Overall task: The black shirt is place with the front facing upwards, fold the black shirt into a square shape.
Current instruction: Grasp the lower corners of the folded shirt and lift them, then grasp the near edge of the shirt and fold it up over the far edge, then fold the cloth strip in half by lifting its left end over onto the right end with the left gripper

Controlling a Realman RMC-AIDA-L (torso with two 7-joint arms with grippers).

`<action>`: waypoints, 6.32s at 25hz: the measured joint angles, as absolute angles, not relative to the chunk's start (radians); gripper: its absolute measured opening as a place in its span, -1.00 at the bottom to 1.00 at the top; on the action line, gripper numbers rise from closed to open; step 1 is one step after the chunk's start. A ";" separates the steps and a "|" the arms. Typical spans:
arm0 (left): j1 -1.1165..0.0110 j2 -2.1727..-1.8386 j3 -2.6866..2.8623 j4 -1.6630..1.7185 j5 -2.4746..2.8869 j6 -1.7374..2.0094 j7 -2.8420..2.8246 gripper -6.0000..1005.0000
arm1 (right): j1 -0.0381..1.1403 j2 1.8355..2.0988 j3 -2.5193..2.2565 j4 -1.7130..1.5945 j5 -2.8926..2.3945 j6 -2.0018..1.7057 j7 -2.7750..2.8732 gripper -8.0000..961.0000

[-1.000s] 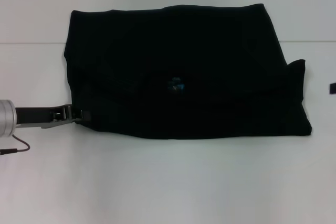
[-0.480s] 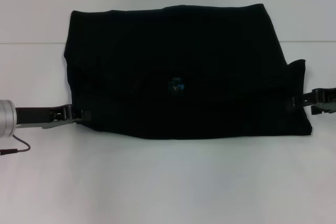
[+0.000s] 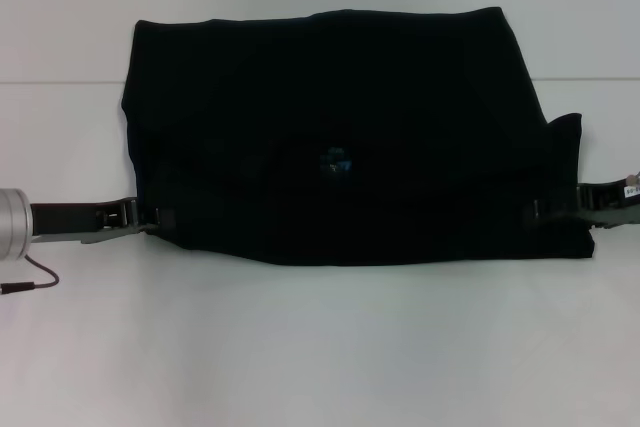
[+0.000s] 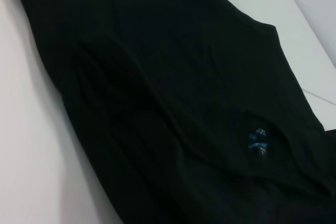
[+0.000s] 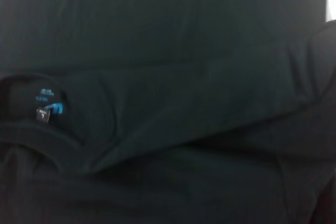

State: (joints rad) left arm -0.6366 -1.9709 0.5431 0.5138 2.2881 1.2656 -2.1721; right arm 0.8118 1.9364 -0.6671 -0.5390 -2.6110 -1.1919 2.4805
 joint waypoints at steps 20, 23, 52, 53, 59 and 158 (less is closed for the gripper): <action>-0.638 -1.971 0.543 0.514 2.287 1.266 -2.172 -0.97 | 0.808 1.945 -0.707 -0.538 -2.612 -1.175 2.482 -0.33; -0.638 -1.971 0.543 0.514 2.287 1.267 -2.174 -0.97 | 0.807 1.941 -0.707 -0.540 -2.612 -1.184 2.482 -0.59; -0.602 -1.898 0.543 0.513 2.585 1.958 -2.206 -0.97 | 0.691 1.970 -0.745 -0.656 -2.777 -1.819 2.076 -0.88; -0.606 -1.898 0.536 0.514 2.583 1.953 -2.205 -0.97 | 0.693 1.968 -0.735 -0.653 -2.770 -1.814 2.074 -0.88; -0.653 -1.883 0.389 0.518 2.578 1.906 -2.206 -0.97 | 0.698 1.933 -0.615 -0.642 -2.656 -1.797 2.081 -0.89; -0.355 -1.950 0.280 0.528 2.125 1.473 -2.344 0.89 | 0.644 2.097 -0.722 -0.343 -1.873 -1.296 0.913 0.94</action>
State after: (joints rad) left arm -0.3555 -1.9496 0.2805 0.5283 2.1251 1.4729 -2.3438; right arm 0.6437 2.0972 -0.7217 -0.3427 -1.8730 -1.2957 0.9134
